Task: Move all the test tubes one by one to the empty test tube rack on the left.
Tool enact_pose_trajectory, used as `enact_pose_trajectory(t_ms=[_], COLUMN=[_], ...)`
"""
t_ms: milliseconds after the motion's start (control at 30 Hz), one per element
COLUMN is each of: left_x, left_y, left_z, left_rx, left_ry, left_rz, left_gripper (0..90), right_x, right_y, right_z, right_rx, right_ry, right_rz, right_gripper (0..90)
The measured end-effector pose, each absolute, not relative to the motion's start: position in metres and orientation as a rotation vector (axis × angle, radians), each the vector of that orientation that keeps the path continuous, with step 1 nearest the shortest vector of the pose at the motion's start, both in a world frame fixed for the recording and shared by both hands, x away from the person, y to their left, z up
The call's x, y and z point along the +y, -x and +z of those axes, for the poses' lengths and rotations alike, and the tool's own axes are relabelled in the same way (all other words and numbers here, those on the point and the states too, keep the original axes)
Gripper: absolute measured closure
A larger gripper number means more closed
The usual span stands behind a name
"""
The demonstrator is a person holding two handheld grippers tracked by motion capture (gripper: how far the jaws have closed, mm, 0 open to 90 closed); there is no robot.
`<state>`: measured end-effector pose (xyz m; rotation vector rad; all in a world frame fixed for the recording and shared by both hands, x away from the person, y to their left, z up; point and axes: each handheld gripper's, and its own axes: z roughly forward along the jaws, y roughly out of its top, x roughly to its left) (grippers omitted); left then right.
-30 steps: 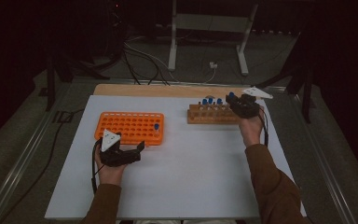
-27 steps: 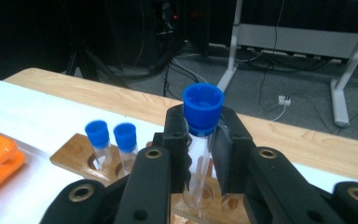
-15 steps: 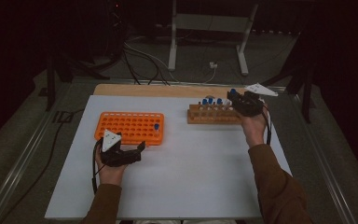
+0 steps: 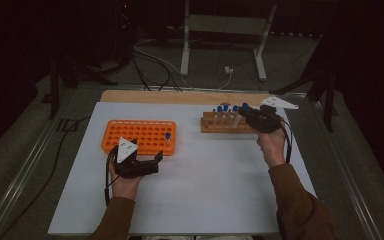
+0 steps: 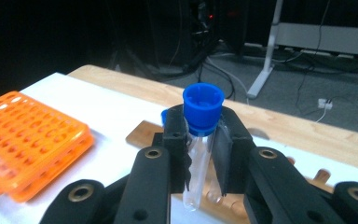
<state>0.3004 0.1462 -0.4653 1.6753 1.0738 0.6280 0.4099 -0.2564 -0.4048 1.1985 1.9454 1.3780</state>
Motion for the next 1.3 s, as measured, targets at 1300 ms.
enact_pose_trajectory(t_ms=[1300], left_x=[0.042], left_y=[-0.325], left_z=[-0.447], left_rx=[0.849], left_ry=[-1.876], left_rz=[0.521], left_gripper=[11.8], right_x=[-0.163], right_y=[-0.354], right_z=[-0.416], right_rx=[2.276], right_ry=[-0.963], right_rz=[1.495], right_gripper=[76.9])
